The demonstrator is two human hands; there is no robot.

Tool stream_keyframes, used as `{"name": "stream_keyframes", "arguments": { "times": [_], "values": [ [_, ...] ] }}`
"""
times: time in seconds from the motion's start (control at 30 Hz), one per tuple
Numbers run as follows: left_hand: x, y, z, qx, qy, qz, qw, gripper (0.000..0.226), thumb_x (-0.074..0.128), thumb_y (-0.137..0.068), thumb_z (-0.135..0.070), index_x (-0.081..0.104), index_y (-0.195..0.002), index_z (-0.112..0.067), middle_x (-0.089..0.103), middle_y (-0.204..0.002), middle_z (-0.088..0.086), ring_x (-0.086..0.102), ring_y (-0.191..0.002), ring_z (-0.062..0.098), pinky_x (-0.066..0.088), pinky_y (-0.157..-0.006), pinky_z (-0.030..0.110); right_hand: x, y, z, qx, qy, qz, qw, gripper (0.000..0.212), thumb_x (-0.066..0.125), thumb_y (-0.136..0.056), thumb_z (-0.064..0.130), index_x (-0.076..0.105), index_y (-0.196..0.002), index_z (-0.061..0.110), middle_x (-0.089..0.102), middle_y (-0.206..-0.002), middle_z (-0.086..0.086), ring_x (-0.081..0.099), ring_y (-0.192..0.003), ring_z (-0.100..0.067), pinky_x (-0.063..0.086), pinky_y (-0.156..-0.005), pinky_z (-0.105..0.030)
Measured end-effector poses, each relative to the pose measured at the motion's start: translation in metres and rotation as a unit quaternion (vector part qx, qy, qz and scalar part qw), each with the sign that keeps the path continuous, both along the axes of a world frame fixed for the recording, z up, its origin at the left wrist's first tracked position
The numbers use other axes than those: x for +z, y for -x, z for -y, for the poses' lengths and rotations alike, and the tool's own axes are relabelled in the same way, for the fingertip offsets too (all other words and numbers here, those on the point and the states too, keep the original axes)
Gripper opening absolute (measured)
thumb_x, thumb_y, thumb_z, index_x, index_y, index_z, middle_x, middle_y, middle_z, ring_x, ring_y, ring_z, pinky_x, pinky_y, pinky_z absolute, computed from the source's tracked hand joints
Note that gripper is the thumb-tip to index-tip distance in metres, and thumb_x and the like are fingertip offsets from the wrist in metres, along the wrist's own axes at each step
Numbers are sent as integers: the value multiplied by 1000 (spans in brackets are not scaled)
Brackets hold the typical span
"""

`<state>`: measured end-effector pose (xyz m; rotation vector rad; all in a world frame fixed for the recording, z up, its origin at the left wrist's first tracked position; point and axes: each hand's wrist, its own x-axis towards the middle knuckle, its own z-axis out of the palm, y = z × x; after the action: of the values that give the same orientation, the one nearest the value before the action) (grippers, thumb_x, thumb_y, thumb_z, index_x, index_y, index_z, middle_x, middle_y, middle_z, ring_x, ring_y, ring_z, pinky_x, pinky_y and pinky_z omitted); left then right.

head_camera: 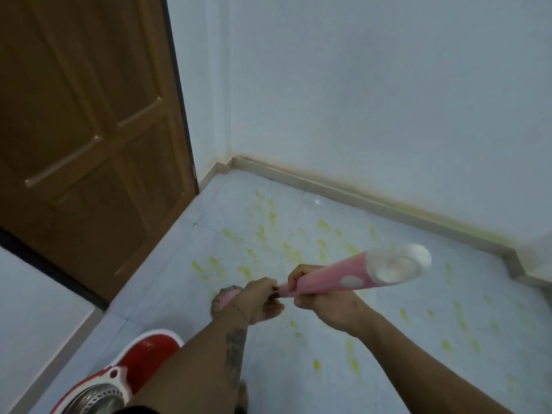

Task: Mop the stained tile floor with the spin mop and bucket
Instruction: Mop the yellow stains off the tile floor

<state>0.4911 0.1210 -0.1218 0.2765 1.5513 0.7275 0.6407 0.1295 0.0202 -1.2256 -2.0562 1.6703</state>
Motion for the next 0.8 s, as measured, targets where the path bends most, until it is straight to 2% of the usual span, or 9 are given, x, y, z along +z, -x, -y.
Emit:
{"name": "stream_keyframes", "arguments": {
  "times": [0.1,0.23,0.3,0.37,0.43,0.5,0.6,0.7,0.8],
  "values": [
    [1,2,-16,67,-3,52,996,27,47,-90,5,45,-65,-5,42,-57,7,49,-45,9,40,-36,13,-2,10,-8,1,15,-1,1000,25,55,-78,-20,61,-85,4,61,-81,3,55,-68,0,41,-61,-13],
    [-13,2,-44,198,0,76,977,22,51,-82,1,45,-63,-8,44,-52,4,45,-43,11,37,-37,14,-5,15,-26,-28,20,-1,999,32,51,-77,-23,61,-83,7,63,-84,10,56,-74,-4,43,-66,-19],
    [-17,9,-52,212,-12,85,973,15,50,-82,-2,47,-68,-7,46,-55,3,45,-45,11,40,-40,15,1,26,-36,-17,29,-4,999,30,50,-79,-20,62,-86,7,62,-84,4,55,-72,-6,46,-66,-19],
    [-22,23,-59,236,-19,94,967,4,52,-85,-4,52,-84,-1,53,-72,9,51,-58,14,48,-44,19,9,36,-48,7,64,23,998,14,62,-80,4,64,-92,11,61,-85,0,55,-72,-12,50,-69,-24],
    [-32,40,-63,265,-34,111,957,20,55,-90,-7,53,-108,3,57,-92,14,57,-70,18,56,-49,22,15,40,-64,4,89,49,995,26,69,-77,20,68,-102,11,69,-100,-8,67,-89,-26,56,-89,-45],
    [-42,49,-65,285,-40,121,950,34,57,-95,-13,47,-124,3,60,-108,18,61,-78,22,58,-51,26,21,36,-77,-5,179,35,983,22,59,-92,13,69,-111,8,69,-113,-19,67,-102,-43,50,-93,-62],
    [-48,42,-63,272,-30,92,958,23,58,-95,-16,50,-112,-1,61,-99,18,61,-74,23,56,-56,30,32,41,-86,13,313,108,943,29,53,-98,32,61,-119,15,63,-121,-19,72,-90,-38,58,-78,-49],
    [-61,28,-60,259,-23,45,965,18,55,-92,-9,48,-76,-5,48,-68,10,49,-57,19,43,-51,26,28,60,-76,103,238,270,927,42,61,-93,29,45,-127,14,60,-119,-20,70,-75,-28,57,-66,-36],
    [-65,23,-61,274,-14,49,960,15,57,-91,-10,50,-81,-1,48,-64,10,48,-55,20,42,-53,28,6,65,-76,143,184,328,916,46,58,-91,16,43,-134,8,66,-108,-25,62,-62,-22,52,-55,-29]
  ]
}}
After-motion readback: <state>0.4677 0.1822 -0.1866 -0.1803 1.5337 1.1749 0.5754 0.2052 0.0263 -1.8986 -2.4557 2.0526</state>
